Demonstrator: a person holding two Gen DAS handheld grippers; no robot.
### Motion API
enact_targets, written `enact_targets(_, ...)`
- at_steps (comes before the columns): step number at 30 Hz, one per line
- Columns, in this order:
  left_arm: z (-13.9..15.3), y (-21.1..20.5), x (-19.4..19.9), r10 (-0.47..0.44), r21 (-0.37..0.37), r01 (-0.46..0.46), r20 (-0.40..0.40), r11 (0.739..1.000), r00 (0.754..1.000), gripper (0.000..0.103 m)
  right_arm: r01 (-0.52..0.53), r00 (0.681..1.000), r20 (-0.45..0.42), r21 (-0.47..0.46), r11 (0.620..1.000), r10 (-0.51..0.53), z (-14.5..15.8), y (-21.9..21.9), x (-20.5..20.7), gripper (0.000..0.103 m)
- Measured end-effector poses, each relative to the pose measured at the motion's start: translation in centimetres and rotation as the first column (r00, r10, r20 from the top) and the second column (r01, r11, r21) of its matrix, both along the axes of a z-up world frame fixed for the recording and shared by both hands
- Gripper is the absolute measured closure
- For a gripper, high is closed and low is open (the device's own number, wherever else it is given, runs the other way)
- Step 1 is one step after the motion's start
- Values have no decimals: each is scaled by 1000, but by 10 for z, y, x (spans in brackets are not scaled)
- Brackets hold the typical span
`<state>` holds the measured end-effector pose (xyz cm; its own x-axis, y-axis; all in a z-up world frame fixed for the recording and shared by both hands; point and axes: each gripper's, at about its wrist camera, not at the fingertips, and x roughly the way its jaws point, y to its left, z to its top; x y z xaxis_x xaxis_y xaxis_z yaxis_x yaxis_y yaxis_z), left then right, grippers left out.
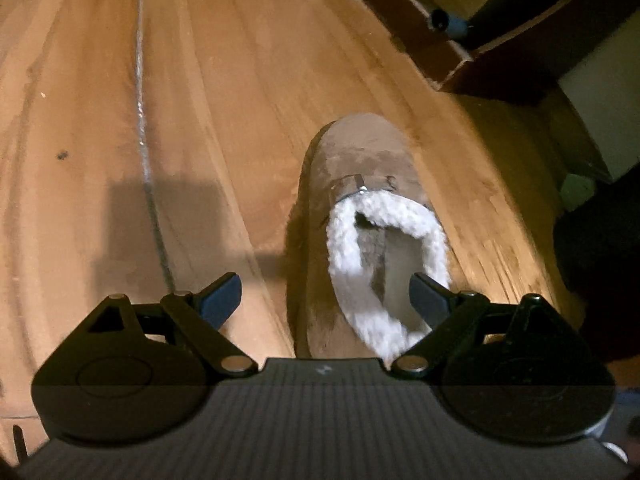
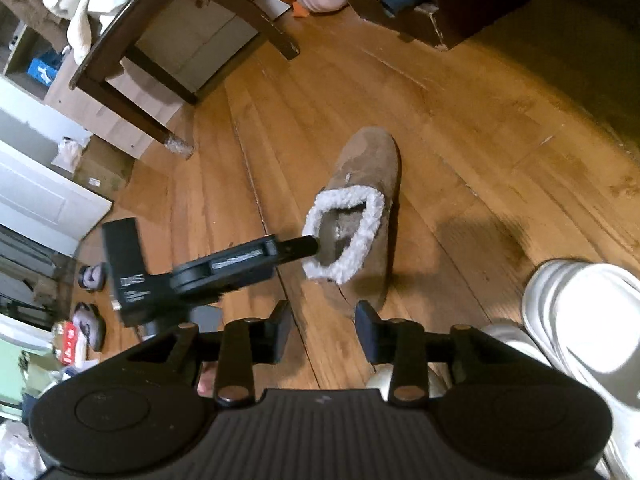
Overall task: Organize scattered shoes
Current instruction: 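Move both tools to another brown slipper and grasp it with the left tool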
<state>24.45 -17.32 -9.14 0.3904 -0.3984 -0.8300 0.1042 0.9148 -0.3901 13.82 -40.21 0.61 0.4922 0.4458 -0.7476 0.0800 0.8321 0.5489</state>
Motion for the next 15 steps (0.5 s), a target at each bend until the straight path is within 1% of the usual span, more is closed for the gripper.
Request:
enact_targets(3,-13,-7,10,36,39,-37,19,999,999,11,46,999,27,46,998,-47,-11,-6,11,64)
enact_targets(6,-28,-17,20,55,63,-56,10,996,998,10,68,997,15,72,995,-69,-20,-8,17,63)
enact_targets(8,-39,-20,23,43,43,-44,15,998,999,10,71,997,-14,66,995,-70,-29,-7,23,62)
enact_targets(10,-43,-20,19,65,5,-65,60,998,996,14,73,997,-19,61,995,-72,-34,-7,25,60)
enact_targets(11,-43,-20,16,67,0,-68,79,998,995,31,75,997,-23,59,995,-74,-37,-8,27,58)
enact_targets(12,-42,-21,16,63,3,-64,85,998,994,84,80,997,-24,62,995,-79,-38,-8,26,54)
enact_targets(13,-43,-20,17,61,-6,-61,73,998,995,90,99,995,-33,67,993,-97,-41,-11,26,54)
enact_targets(15,-43,-16,18,80,-33,-79,42,996,996,91,115,993,-46,73,991,-112,-44,-13,24,54)
